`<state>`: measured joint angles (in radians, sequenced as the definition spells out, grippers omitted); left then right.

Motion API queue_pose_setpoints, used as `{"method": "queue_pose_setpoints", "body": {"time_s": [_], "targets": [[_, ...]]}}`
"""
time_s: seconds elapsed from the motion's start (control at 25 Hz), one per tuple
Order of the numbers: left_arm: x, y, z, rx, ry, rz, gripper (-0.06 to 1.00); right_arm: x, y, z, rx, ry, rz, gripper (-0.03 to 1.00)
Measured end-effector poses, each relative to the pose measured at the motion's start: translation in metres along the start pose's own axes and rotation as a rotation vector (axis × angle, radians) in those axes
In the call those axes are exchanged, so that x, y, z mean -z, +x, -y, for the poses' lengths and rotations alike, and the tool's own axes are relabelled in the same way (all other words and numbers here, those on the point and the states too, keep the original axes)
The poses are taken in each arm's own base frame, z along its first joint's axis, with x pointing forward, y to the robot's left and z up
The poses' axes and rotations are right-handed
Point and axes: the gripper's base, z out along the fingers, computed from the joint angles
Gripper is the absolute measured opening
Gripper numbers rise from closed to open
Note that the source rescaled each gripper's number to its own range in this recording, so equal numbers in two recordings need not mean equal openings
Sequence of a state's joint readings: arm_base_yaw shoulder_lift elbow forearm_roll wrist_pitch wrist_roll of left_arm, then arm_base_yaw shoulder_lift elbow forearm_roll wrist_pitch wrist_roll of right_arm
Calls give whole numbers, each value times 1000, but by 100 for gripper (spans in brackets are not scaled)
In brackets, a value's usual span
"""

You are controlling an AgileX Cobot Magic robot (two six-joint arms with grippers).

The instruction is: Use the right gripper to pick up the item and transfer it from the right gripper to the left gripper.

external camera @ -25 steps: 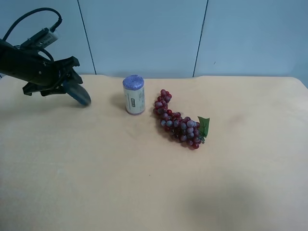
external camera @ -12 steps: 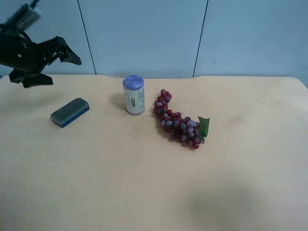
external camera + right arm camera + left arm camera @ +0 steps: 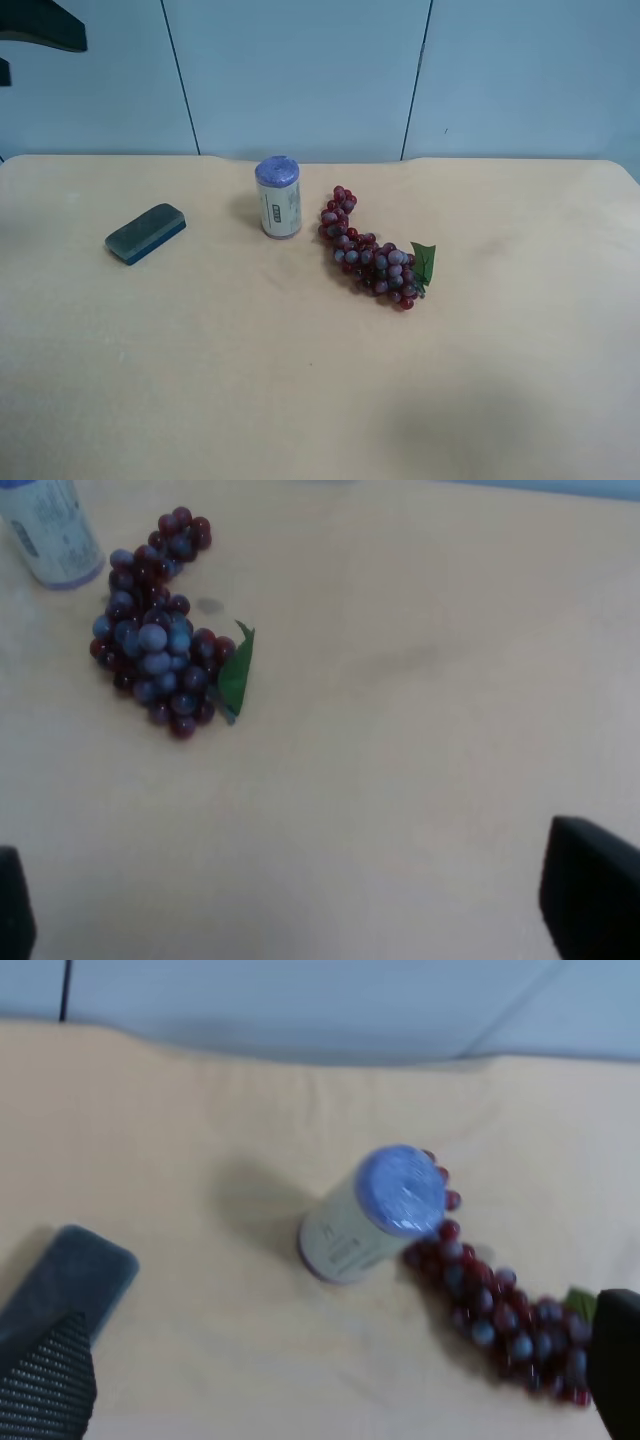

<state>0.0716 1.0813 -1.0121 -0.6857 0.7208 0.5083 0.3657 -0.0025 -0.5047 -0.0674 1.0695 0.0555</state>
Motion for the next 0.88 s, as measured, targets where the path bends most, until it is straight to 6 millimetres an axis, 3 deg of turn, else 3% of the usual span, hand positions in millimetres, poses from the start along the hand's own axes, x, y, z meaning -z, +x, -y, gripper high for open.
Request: {"method": "queue_pose_setpoints", "body": {"time_s": [0.16, 0.32, 0.64, 0.88], "targets": [[53, 6, 21, -149, -31, 66, 99, 0, 0, 0, 0, 0, 0, 100], [96, 32, 40, -217, -31, 56, 99, 0, 0, 0, 0, 0, 0, 100], [127, 124, 42, -145, -119, 0, 99, 0, 0, 0, 0, 0, 0, 100], [149, 173, 39, -181, -242, 120, 99, 0, 0, 0, 0, 0, 0, 100]]}}
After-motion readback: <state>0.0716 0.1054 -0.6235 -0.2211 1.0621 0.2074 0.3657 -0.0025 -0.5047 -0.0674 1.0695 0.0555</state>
